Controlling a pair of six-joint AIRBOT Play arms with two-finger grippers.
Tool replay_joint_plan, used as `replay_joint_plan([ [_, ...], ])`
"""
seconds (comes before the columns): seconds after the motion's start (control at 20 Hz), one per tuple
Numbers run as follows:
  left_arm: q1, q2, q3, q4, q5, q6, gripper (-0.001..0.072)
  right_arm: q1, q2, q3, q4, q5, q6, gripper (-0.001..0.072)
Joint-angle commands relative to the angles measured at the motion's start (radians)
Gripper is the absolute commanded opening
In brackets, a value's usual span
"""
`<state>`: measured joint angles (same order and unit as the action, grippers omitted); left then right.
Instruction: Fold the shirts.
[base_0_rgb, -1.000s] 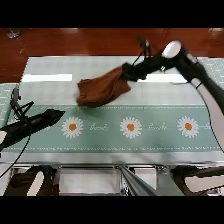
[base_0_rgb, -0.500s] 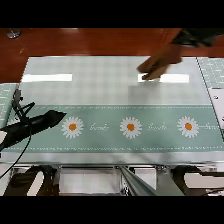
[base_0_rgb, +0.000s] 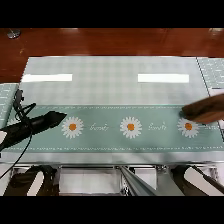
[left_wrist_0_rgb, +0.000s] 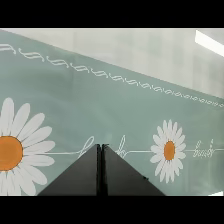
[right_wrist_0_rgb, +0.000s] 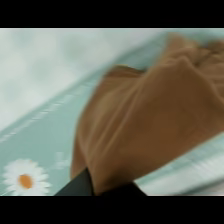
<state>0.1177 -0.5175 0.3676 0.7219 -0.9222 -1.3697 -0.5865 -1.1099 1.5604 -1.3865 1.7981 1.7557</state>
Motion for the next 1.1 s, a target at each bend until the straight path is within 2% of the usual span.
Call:
replay_joint_plan([
  [0.0, 0.000, 0.000, 0.000, 0.000, 0.011, 0.000, 0.0017, -0.158, 0.201, -0.295, -0.282, 0.003, 0.030, 0.0030],
  [0.1, 0.000, 0.000, 0.000, 0.000, 0.019, 0.000, 0.0017, -0.216, 0.320, -0.478, -0.407, -0.043, 0.068, 0.0030],
  [0.2, 0.000, 0.000, 0.000, 0.000, 0.024, 0.000, 0.0017, -0.264, 0.435, -0.659, -0.465, -0.114, 0.095, 0.0031],
  [0.25, 0.000, 0.000, 0.000, 0.000, 0.024, 0.000, 0.0017, -0.284, 0.475, -0.732, -0.483, -0.137, 0.124, 0.0077],
  [0.3, 0.000, 0.000, 0.000, 0.000, 0.025, 0.000, 0.0017, -0.306, 0.499, -0.793, -0.482, -0.153, 0.143, 0.0371],
  [0.35, 0.000, 0.000, 0.000, 0.000, 0.031, 0.000, 0.0017, -0.323, 0.499, -0.822, -0.473, -0.170, 0.143, 0.0569],
  [0.45, 0.005, -0.001, 0.018, 0.005, 0.068, 0.001, 0.0017, -0.328, 0.452, -0.795, -0.434, -0.238, 0.108, 0.0572],
  [0.55, 0.039, -0.022, 0.101, 0.017, 0.081, 0.015, 0.0016, -0.319, 0.360, -0.658, -0.277, -0.338, 0.036, 0.0571],
  [0.6, 0.061, -0.054, 0.173, 0.018, 0.075, 0.022, 0.0017, -0.294, 0.309, -0.570, -0.174, -0.382, 0.013, 0.0547],
  [0.7, 0.092, -0.150, 0.359, 0.018, 0.029, 0.061, 0.0016, -0.201, 0.187, -0.368, 0.090, -0.462, -0.010, 0.0395],
  [0.8, 0.088, -0.279, 0.604, 0.018, -0.039, 0.061, 0.0016, -0.016, 0.063, -0.179, 0.330, -0.529, -0.093, 0.0163],
  [0.85, 0.070, -0.351, 0.734, 0.018, -0.074, 0.061, 0.0016, 0.108, 0.008, -0.100, 0.393, -0.552, -0.161, 0.0028],
  [0.9, 0.041, -0.418, 0.849, 0.019, -0.109, 0.061, 0.0016, 0.253, -0.042, -0.037, 0.410, -0.567, -0.227, 0.0030],
  [0.95, 0.001, -0.474, 0.937, 0.040, -0.132, 0.061, 0.0015, 0.396, -0.083, -0.010, 0.367, -0.580, -0.249, 0.0030],
  [1.05, -0.095, -0.536, 0.986, 0.142, -0.145, 0.055, 0.0015, 0.636, -0.155, -0.033, 0.147, -0.595, -0.234, 0.0030],
])
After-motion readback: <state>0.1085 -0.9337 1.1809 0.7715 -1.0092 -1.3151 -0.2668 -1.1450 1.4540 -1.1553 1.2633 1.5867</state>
